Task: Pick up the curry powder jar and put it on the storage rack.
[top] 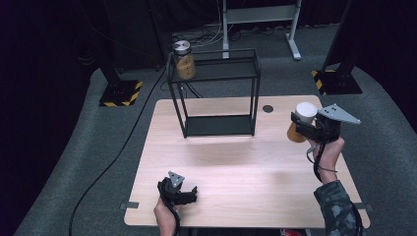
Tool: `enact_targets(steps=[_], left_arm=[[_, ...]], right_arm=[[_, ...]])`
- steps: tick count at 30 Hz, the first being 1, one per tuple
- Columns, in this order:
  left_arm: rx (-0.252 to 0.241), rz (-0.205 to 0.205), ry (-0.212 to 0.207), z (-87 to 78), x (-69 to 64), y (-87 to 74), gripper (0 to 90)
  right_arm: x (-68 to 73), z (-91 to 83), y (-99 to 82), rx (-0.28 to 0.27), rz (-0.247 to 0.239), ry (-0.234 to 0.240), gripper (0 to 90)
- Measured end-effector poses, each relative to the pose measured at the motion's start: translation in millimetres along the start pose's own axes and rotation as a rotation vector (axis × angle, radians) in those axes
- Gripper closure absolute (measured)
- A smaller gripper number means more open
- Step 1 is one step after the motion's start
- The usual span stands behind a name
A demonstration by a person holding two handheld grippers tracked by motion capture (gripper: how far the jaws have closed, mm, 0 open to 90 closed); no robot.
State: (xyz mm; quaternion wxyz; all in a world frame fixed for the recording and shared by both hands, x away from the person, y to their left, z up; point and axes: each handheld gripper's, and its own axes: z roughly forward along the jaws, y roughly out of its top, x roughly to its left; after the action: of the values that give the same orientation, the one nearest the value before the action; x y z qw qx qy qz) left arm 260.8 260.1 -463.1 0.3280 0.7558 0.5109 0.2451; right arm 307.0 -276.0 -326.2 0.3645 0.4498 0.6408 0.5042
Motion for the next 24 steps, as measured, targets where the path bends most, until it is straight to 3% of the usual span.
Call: enact_targets(steps=[24], left_arm=[[0.001,-0.003,-0.001,0.1,0.7,0.2,2.5]], right_arm=[[13.0,19.5,35.6,0.003,-0.039,0.055,32.8]])
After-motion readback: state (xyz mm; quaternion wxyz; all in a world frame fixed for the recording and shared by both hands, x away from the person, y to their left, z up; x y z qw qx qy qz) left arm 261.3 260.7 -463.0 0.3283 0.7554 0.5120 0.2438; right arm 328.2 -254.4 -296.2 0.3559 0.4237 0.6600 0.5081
